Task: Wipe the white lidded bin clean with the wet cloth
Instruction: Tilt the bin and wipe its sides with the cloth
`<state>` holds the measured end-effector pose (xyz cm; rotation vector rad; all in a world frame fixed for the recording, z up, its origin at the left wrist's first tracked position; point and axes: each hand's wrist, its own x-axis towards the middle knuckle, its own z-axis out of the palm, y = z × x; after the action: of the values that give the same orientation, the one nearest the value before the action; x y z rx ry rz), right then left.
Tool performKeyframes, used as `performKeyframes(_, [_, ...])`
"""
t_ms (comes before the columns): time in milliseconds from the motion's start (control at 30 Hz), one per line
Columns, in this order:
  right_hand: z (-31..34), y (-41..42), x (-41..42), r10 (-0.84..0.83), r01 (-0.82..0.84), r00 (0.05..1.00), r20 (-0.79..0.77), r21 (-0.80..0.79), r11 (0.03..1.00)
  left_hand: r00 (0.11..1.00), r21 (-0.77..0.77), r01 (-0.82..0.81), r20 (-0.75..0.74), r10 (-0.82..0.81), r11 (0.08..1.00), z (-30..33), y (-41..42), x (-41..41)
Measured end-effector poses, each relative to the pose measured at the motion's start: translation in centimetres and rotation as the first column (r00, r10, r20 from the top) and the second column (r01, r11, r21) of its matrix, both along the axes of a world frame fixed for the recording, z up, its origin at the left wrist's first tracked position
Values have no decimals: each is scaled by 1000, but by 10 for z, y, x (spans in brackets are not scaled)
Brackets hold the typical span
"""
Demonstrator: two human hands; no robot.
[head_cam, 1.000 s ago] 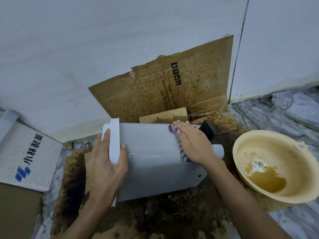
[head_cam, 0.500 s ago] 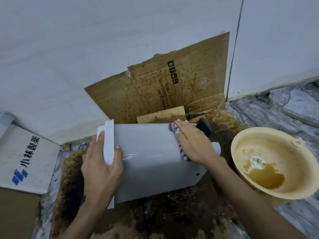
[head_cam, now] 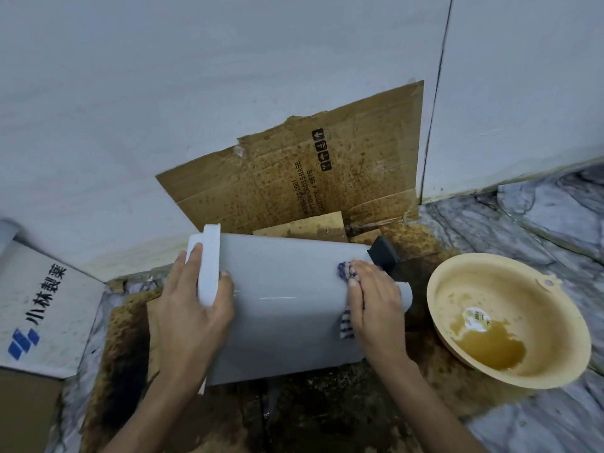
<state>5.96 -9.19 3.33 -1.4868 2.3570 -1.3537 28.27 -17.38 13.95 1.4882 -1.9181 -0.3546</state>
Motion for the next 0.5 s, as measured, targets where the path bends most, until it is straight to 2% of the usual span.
performKeyframes(67, [2, -5, -5, -42, 43, 996, -81, 13, 999, 1000, 5, -8, 0, 8, 1000, 0, -1, 0])
performKeyframes(133, [10, -17, -13, -44, 44, 995, -86, 8, 999, 999, 23, -28, -14, 28, 999, 0, -3, 1])
performKeyframes(300, [19, -38, -8, 79, -71, 993, -82, 104, 992, 998, 50, -37, -53, 40, 998, 0, -11, 10])
performKeyframes(400, [11, -30, 6, -69, 73, 996, -59, 67, 995, 999, 11, 12, -48, -12, 1000, 6, -19, 3])
performKeyframes(500, [10, -23, 2, -174, 173, 984, 33, 18, 985, 994, -92, 111, 3, -112, 989, 17, -29, -20])
